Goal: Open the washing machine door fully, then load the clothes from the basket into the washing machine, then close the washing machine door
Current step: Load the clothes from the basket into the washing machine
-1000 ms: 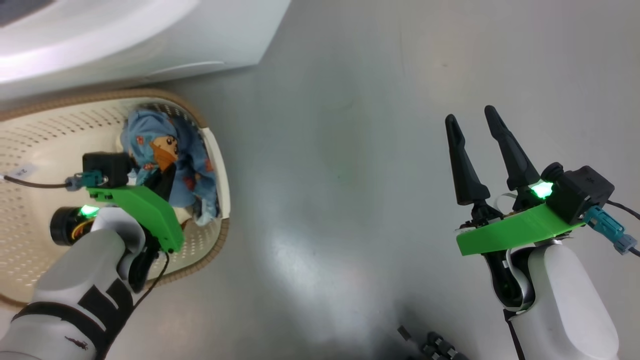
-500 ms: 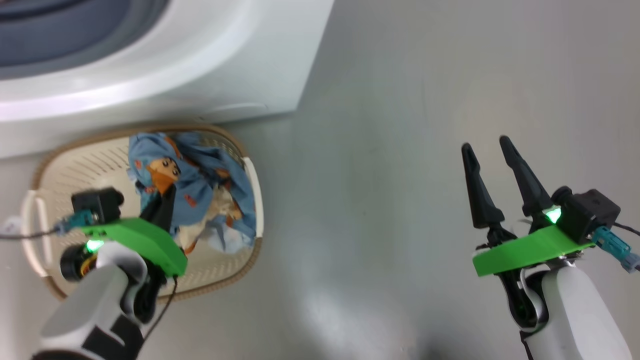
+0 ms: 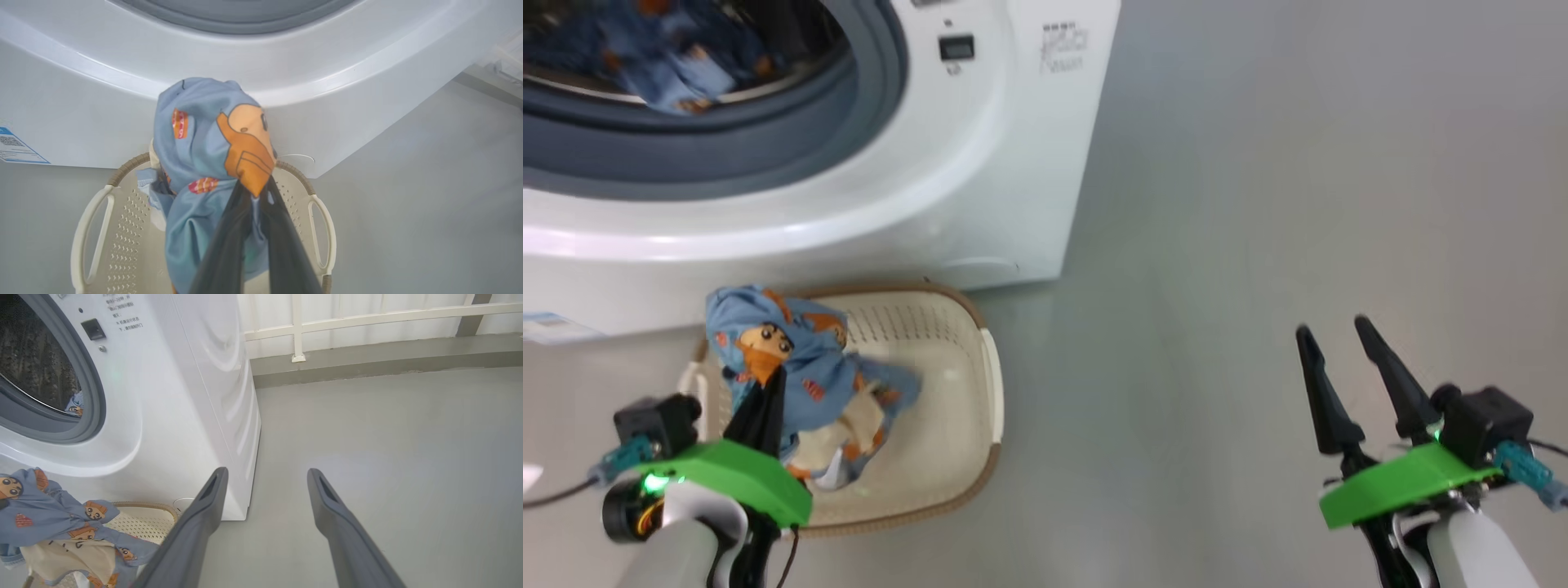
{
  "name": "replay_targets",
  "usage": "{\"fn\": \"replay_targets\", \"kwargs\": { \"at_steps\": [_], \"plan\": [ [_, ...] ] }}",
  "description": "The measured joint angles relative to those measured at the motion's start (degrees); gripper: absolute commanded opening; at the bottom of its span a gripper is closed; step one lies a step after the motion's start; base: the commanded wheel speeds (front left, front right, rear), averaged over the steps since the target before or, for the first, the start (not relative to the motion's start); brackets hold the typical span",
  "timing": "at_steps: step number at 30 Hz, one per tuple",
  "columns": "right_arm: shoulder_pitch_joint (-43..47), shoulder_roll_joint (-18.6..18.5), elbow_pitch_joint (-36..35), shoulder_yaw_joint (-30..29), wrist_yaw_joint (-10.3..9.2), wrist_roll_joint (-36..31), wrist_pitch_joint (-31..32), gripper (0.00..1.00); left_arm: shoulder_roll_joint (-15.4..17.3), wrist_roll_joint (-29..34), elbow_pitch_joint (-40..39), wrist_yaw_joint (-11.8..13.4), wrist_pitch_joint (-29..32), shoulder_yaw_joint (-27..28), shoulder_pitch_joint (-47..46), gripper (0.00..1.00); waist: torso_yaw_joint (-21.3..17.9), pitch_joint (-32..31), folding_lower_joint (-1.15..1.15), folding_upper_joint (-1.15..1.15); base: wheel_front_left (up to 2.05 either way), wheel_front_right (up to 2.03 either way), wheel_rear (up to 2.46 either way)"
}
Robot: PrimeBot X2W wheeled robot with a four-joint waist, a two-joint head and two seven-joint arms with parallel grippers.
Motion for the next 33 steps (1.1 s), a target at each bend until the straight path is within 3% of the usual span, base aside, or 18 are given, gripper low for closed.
{"fn": "replay_targets", "kwargs": {
  "at_steps": [11,22,33],
  "plan": [
    [5.6,-1.7,0.3,-1.1,0.0,0.2,0.0,1.0,-0.5,9.8,-8.7,0.0,0.0,8.8,8.1,0.0,2.4,-8.2,0.0,0.0,0.0,0.0,0.0],
    [8.4,-2.1,0.3,-1.7,0.0,0.2,0.0,1.0,-1.2,15.5,-17.3,0.0,0.0,15.0,15.2,0.0,3.7,-13.0,0.0,0.0,0.0,0.0,0.0],
    [12.7,-2.8,0.2,-2.9,0.0,0.5,0.0,1.0,-3.9,21.8,-27.9,0.0,0.0,21.2,26.1,0.0,4.1,-17.3,0.0,0.0,0.0,0.0,0.0]
  ]
}}
